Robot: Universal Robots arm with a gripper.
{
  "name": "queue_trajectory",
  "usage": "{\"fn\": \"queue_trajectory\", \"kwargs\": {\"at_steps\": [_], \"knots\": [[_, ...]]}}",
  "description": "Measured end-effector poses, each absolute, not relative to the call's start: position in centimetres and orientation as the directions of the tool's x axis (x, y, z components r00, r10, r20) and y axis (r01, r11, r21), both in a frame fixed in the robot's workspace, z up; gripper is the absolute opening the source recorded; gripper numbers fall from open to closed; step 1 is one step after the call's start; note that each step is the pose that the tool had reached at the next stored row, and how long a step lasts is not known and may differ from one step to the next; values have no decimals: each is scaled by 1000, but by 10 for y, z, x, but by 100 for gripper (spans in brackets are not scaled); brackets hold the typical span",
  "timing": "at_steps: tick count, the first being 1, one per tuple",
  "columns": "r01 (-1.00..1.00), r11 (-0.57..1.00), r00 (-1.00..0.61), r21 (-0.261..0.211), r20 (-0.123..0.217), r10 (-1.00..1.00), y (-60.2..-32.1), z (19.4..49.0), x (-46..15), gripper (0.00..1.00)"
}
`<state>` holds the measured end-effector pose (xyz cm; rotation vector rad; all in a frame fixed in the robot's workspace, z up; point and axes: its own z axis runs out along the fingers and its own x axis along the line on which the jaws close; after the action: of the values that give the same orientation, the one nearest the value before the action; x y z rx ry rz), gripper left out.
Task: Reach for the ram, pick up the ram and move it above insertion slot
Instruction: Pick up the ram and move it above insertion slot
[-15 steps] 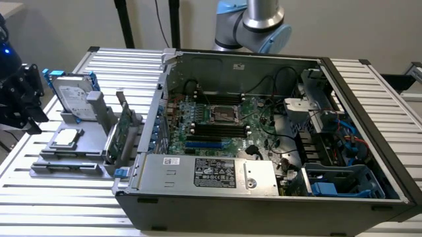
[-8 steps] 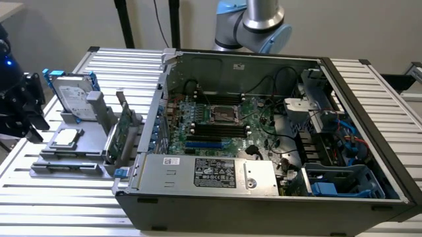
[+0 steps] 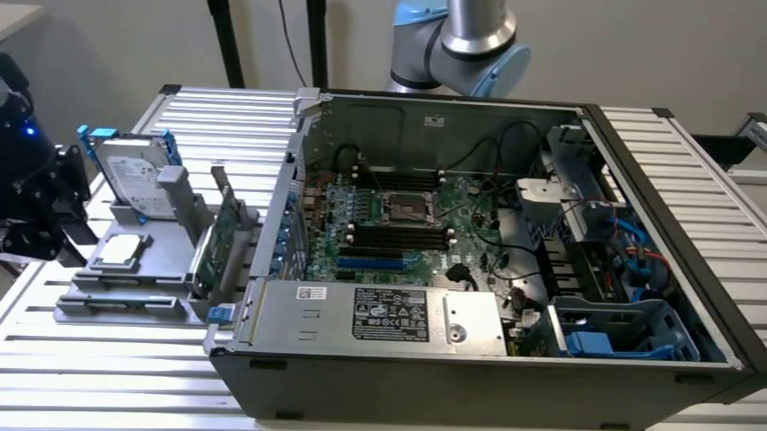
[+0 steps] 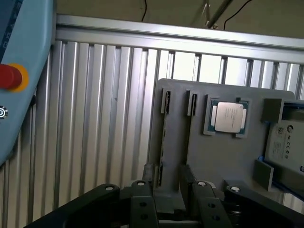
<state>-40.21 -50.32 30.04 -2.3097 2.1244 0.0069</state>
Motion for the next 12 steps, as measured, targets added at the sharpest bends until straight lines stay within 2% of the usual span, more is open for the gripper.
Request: {"fn": "queue_trajectory", "kwargs": {"at_steps": [12], "knots": [[-998,-56,56,1,-5,-998,-503,279,-401,36]]}}
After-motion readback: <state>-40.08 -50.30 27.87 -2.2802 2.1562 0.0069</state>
